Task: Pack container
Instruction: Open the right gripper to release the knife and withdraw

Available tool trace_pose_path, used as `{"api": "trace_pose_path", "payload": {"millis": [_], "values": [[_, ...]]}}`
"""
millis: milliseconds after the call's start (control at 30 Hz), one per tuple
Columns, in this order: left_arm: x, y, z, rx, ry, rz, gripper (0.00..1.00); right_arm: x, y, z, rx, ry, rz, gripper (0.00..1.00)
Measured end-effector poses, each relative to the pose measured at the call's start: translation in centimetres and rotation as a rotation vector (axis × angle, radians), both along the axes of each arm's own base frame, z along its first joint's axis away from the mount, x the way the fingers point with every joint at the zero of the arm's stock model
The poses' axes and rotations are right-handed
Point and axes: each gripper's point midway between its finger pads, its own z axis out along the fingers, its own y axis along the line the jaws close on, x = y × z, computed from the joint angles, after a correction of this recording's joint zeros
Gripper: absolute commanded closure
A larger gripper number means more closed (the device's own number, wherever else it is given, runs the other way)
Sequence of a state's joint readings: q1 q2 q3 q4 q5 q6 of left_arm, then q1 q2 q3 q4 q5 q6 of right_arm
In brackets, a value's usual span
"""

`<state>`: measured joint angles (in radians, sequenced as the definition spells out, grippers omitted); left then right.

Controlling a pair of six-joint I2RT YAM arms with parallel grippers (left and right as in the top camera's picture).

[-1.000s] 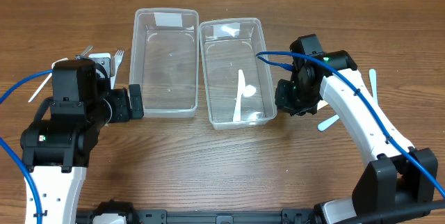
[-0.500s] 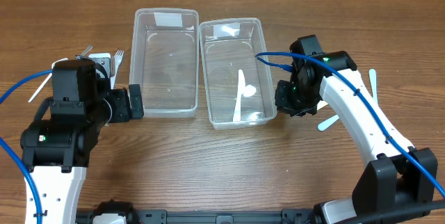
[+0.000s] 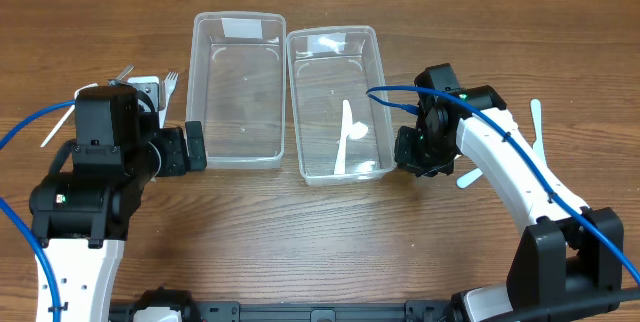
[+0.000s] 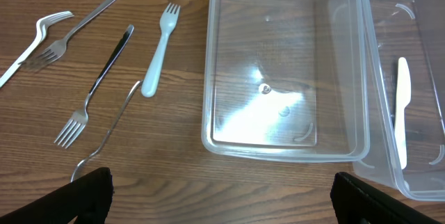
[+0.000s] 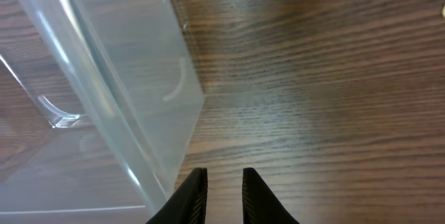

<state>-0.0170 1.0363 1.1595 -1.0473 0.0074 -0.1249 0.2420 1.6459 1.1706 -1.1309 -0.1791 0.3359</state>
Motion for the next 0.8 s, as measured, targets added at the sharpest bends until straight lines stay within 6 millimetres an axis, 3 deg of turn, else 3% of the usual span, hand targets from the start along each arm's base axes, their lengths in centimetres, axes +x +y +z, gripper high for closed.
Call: {"api": "trace_pose_path", "payload": {"millis": [533, 667, 800], "values": [[0.0, 0.0, 0.0, 0.0, 0.0, 0.0, 0.0, 0.8, 2.8, 0.8, 0.165, -0.048, 0.091, 0.8], [0.0, 0.0, 0.0, 0.0, 0.0, 0.0, 0.0, 0.7, 2.3, 0.6, 0.135, -0.038, 0.069, 0.8], [0.0, 0.0, 0.0, 0.0, 0.0, 0.0, 0.0, -0.9, 0.7, 0.2, 0.046, 0.035, 0.023, 0.81]]}}
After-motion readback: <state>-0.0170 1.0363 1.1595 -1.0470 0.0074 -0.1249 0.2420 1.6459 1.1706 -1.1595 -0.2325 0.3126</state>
